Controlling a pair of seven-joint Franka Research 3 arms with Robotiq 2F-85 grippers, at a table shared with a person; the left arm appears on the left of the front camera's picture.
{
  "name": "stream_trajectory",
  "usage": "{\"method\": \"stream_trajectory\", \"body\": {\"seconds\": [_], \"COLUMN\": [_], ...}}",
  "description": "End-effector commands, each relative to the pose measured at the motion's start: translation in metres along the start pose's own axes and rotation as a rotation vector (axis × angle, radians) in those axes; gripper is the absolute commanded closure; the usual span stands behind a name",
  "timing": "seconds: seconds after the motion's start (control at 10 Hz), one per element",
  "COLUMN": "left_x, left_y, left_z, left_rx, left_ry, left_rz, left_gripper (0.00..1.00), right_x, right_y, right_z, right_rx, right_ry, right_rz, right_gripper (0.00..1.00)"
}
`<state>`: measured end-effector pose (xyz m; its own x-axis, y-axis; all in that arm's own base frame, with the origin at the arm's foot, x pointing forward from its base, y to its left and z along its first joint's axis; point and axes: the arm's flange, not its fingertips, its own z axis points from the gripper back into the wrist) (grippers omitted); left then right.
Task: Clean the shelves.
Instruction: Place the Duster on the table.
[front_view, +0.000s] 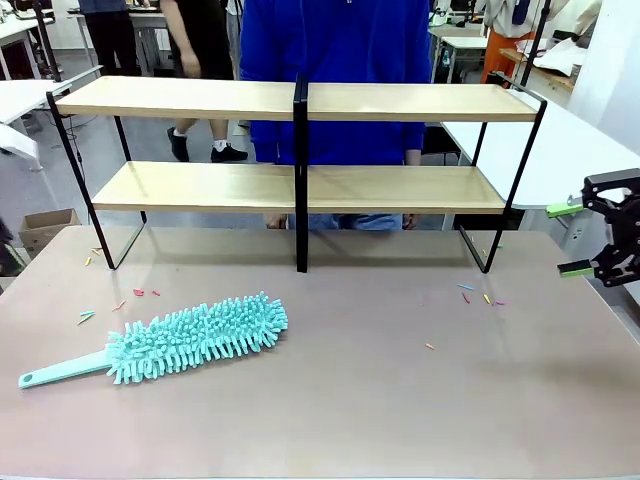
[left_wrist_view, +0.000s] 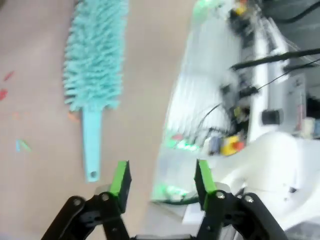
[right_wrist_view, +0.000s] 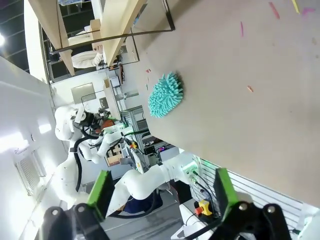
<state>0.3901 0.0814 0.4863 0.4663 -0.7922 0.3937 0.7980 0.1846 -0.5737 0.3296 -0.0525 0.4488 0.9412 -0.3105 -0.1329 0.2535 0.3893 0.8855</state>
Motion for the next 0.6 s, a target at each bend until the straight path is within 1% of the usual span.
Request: {"method": "stream_trajectory", "body": {"seconds": [0.0, 0.1, 0.2, 0.3, 0.4, 0.5], "left_x": [-0.015, -0.024, -0.031, -0.043, -0.056, -0.069], "left_y": [-0.009, -0.016, -0.012, 0.004, 0.017, 0.028], "left_z": [0.020, 0.028, 0.040, 0.051, 0.061, 0.071], "left_rx": [-0.269, -0.398, -0.529, -0.589, -0.654, -0.701], "left_ry": [-0.271, -0.355, -0.512, -0.679, -0.833, -1.065], "left_rz": [0.172, 0.148, 0.232, 0.379, 0.401, 0.381], "left_gripper": [0.00, 0.00, 0.00, 0.00, 0.00, 0.00], "right_x": [-0.014, -0.031, -0.050, -0.064, -0.073, -0.073], "right_y": [0.020, 0.043, 0.069, 0.084, 0.089, 0.086], "right_z": [0.005, 0.010, 0.018, 0.022, 0.021, 0.017], "right_rx": [0.017, 0.062, 0.108, 0.151, 0.186, 0.173], "right_ry": [-0.034, -0.083, -0.093, -0.102, -0.083, -0.065], "right_rz": [0.053, 0.092, 0.075, 0.077, 0.140, 0.143], "right_gripper": [0.00, 0.00, 0.00, 0.00, 0.00, 0.00]}}
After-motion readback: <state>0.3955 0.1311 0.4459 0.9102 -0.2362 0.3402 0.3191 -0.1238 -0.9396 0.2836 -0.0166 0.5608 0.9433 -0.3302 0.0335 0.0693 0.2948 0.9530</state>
